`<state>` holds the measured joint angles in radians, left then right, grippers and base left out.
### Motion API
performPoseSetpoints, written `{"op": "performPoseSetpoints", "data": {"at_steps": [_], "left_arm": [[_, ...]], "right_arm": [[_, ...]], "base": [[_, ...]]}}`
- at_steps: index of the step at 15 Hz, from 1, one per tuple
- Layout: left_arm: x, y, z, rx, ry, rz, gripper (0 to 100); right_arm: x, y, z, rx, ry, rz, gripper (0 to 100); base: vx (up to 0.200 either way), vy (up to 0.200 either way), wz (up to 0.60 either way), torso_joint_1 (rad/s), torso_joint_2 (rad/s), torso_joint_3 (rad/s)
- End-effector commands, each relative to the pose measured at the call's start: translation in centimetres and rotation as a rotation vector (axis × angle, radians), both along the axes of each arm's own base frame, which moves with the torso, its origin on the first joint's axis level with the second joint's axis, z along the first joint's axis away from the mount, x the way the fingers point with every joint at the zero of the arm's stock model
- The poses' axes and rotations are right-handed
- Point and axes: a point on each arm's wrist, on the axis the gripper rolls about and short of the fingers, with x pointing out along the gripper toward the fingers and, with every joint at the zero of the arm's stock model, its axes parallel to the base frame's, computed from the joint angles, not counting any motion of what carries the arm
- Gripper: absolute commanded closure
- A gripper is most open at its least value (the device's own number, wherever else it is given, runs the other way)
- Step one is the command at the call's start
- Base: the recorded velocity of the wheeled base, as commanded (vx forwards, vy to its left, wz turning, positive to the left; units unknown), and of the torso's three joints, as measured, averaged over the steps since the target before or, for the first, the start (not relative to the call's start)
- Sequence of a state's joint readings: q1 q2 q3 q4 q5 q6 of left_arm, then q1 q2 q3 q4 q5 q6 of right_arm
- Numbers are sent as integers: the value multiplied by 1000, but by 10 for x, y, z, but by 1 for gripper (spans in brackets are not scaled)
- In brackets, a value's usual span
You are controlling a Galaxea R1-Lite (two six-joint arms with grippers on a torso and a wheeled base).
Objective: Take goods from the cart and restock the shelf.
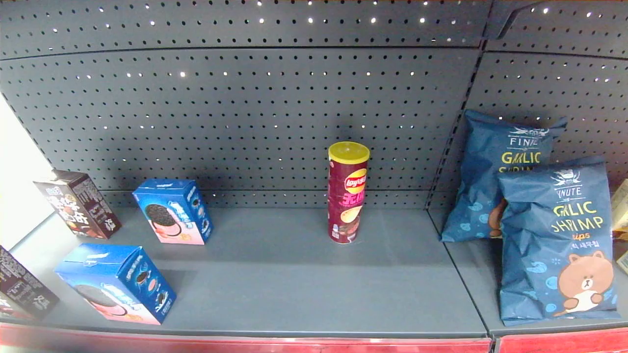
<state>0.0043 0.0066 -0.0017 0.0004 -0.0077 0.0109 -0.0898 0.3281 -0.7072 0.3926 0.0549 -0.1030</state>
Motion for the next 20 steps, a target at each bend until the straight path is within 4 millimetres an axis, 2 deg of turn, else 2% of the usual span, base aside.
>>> {"op": "performPoseSetpoints", "data": {"at_steps": [1,3,7,9,12,16,20], "left_arm": [[0,0,0,0,1,0,0],[0,0,0,0,2,0,0],[0,0,0,0,1,0,0],[0,0,0,0,1,0,0],[0,0,0,0,1,0,0],[0,0,0,8,1,-1,0],[0,0,0,3,4,-1,0]], "right_arm": [[-10,6,11,-42,34,-90,0],[-13,9,5,-76,86,-120,0],[-15,10,18,-129,15,-135,0],[-12,12,19,-128,26,-231,0],[-20,16,5,-133,14,-289,0],[-18,24,0,-135,22,-401,0],[-22,27,-11,-166,24,-417,0]], "base": [[0,0,0,0,0,0],[0,0,0,0,0,0],[0,0,0,0,0,0],[0,0,0,0,0,0],[0,0,0,0,0,0],[0,0,0,0,0,0],[0,0,0,0,0,0]]}}
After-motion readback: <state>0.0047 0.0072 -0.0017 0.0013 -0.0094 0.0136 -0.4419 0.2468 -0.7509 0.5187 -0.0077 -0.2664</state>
